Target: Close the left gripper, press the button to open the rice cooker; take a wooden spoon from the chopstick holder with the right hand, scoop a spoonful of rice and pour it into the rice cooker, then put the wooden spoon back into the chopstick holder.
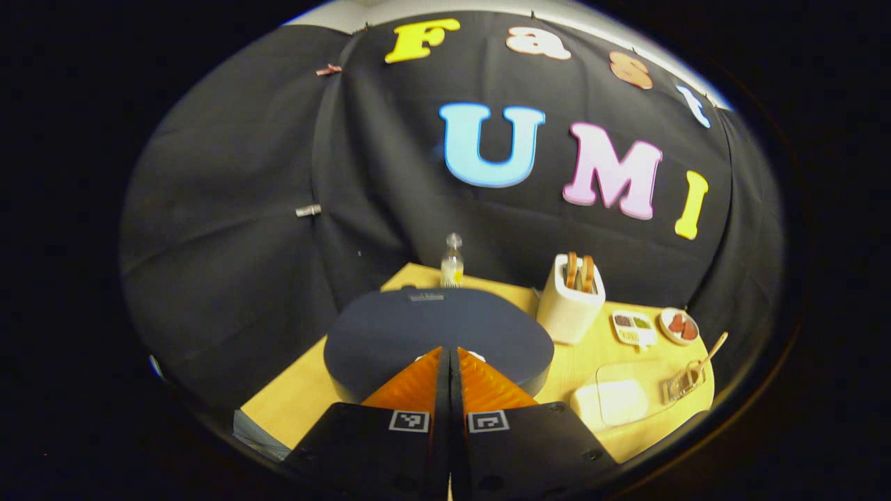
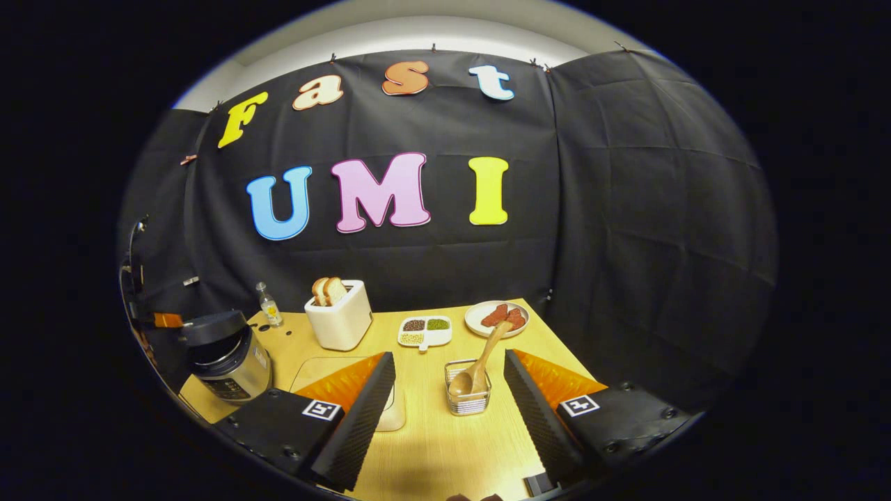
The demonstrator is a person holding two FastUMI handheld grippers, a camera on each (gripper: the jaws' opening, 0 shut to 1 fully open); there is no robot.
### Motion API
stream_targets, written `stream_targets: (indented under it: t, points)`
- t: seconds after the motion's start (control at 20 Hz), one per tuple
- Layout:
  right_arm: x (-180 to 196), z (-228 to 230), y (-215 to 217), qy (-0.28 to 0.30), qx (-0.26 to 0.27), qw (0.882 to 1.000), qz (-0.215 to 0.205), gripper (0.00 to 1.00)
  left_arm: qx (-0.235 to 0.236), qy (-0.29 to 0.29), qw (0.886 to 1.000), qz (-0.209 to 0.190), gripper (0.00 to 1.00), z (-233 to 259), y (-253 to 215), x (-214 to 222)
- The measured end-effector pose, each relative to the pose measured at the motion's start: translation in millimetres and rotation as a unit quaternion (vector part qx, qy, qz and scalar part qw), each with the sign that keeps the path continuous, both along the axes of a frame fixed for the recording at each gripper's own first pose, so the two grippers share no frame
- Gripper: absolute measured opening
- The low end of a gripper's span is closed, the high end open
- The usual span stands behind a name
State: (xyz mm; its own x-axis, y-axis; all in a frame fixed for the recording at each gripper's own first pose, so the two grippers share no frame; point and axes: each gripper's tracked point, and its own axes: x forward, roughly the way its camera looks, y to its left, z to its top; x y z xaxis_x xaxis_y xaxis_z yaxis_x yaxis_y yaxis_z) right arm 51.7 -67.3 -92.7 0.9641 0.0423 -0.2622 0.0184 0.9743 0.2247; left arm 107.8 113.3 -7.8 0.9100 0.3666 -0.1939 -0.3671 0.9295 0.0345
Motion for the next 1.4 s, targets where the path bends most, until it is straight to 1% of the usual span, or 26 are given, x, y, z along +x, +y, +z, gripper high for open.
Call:
stream_targets:
  t: [0.1,0.15,0.25,0.4,0.5,0.65,0.7,0.75,0.9,1.0,1.1,1.25,1.4]
  points:
    - [14.5,-2.9,-1.9,0.0,0.005,1.0,0.003,0.98,0.019,-0.031,0.999,0.0,0.07,31.6,-8.9,-9.4]
    - [21.0,-6.4,-4.4,0.002,0.006,1.0,0.003,0.98,0.018,-0.032,0.999,-0.002,0.06,37.4,-14.1,-14.4]
    - [33.5,-10.9,-9.2,0.005,0.01,1.0,0.005,0.98,0.014,-0.028,1.0,0.001,0.07,34.5,-22.5,-24.3]
    - [51.5,-25.9,-17.5,0.02,0.017,1.0,0.007,0.98,-0.005,-0.024,1.0,-0.006,0.09,19.8,-42.8,-35.4]
    - [61.8,-36.5,-21.0,0.033,0.026,0.999,0.011,0.98,-0.022,-0.02,1.0,0.0,0.09,5.2,-51.4,-42.9]
    - [75.1,-57.4,-18.8,0.059,0.036,0.997,0.032,0.98,-0.046,-0.014,0.999,0.017,0.1,-9.3,-61.5,-53.3]
    - [80.3,-65.2,-19.4,0.068,0.035,0.996,0.038,0.98,-0.05,-0.014,0.999,0.014,0.13,-12.1,-69.5,-56.3]
    - [85.2,-71.3,-21.5,0.076,0.034,0.996,0.043,0.98,-0.048,-0.015,0.999,0.013,0.22,-12.8,-76.4,-59.2]
    - [104.7,-86.9,-25.8,0.091,0.041,0.994,0.05,0.99,-0.034,-0.006,0.999,-0.002,0.68,-22.9,-97.4,-66.5]
    - [118.8,-104.1,-28.2,0.107,0.046,0.992,0.053,0.99,-0.023,0.006,1.0,0.004,0.99,-31.4,-107.5,-69.5]
    - [133.3,-123.5,-30.6,0.126,0.052,0.989,0.056,0.99,-0.022,0.021,0.999,0.018,0.96,-48.2,-118.1,-76.7]
    - [155.8,-152.2,-34.1,0.146,0.054,0.986,0.06,0.99,-0.042,0.04,0.998,0.033,0.96,-70.2,-136.1,-82.5]
    - [175.3,-181.0,-34.0,0.168,0.056,0.982,0.071,0.99,-0.053,0.06,0.996,0.048,0.96,-95.0,-152.7,-88.8]
